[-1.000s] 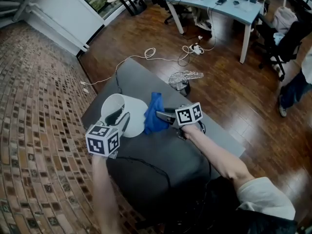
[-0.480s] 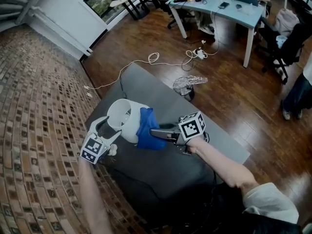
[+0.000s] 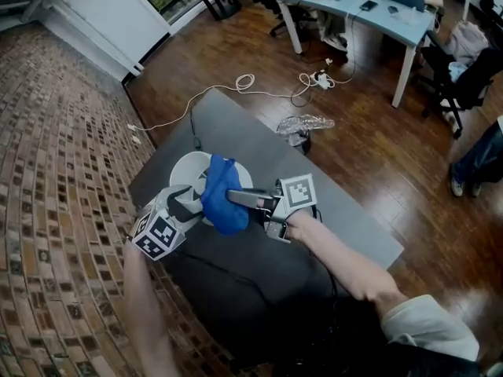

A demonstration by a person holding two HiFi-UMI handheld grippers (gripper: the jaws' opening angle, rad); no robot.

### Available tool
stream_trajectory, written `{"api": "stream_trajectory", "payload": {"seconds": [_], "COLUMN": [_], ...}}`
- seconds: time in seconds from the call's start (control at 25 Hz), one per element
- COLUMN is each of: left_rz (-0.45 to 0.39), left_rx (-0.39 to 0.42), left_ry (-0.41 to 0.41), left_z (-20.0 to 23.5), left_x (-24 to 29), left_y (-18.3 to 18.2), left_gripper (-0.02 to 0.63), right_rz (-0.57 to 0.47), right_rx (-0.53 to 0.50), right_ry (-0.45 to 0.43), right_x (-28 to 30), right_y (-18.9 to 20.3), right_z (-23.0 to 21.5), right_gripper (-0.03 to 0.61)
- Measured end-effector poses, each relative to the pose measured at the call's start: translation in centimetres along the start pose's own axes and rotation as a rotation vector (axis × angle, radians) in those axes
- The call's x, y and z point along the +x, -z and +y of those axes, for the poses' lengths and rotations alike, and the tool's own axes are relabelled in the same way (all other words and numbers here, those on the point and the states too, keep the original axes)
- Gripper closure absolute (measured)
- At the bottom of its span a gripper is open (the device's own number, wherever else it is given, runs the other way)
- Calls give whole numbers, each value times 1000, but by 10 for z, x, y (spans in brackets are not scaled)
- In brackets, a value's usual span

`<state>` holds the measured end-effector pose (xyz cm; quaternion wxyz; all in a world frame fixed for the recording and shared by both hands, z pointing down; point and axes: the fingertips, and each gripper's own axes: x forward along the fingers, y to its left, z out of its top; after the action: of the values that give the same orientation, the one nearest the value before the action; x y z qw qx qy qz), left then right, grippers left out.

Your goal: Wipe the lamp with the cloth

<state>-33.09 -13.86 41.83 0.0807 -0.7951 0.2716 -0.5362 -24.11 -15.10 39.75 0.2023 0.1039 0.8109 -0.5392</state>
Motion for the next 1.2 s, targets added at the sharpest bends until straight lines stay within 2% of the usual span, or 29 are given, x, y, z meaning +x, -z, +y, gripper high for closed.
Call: {"api": "stream_trajectory", "payload": {"seconds": [0.08, 0.2, 0.32, 0.44, 0.48, 0.56, 0.72, 0.8, 0.88, 0.96, 1.08, 1.2], "left_rz": [27, 13, 2, 23, 35, 67, 140, 137, 130, 126, 110, 100], "left_rx": [3, 13, -23, -91, -117, -156, -225, -238, -244, -254, -241, -209], "left_ry": [-17, -72, -119, -140, -142, -143, -119, -112, -121, -128, -125, -124], "left_z": [-5, -9, -8, -8, -8, -6, -2, -4, -5, -7, -9, -7], "left_x": [1, 1, 1, 2, 3, 5, 7, 8, 8, 7, 6, 8], "left_y": [2, -3, -6, -5, -5, -4, -4, -11, -13, -11, -13, -17], "left_gripper": [322, 322, 311, 299, 296, 296, 290, 304, 307, 305, 318, 324], "right_rz": [18, -1, 7, 60, 70, 68, 45, 60, 97, 117, 77, 80], "right_rx": [27, 60, 59, -30, -71, -129, -265, -306, -304, -266, -205, -178], "right_ry": [116, 244, 399, 559, 569, 505, 212, 130, 152, 228, 304, 387], "right_x": [-6, -39, -83, -120, -123, -112, -42, -12, 3, -3, -33, -65], "right_y": [9, 16, 23, 21, 17, 7, -8, -4, 8, 24, 38, 50], "right_z": [-29, -66, -115, -138, -129, -91, 20, 44, 27, -12, -54, -88], "right_gripper": [485, 485, 485, 485, 485, 485, 485, 485, 485, 485, 485, 485]}}
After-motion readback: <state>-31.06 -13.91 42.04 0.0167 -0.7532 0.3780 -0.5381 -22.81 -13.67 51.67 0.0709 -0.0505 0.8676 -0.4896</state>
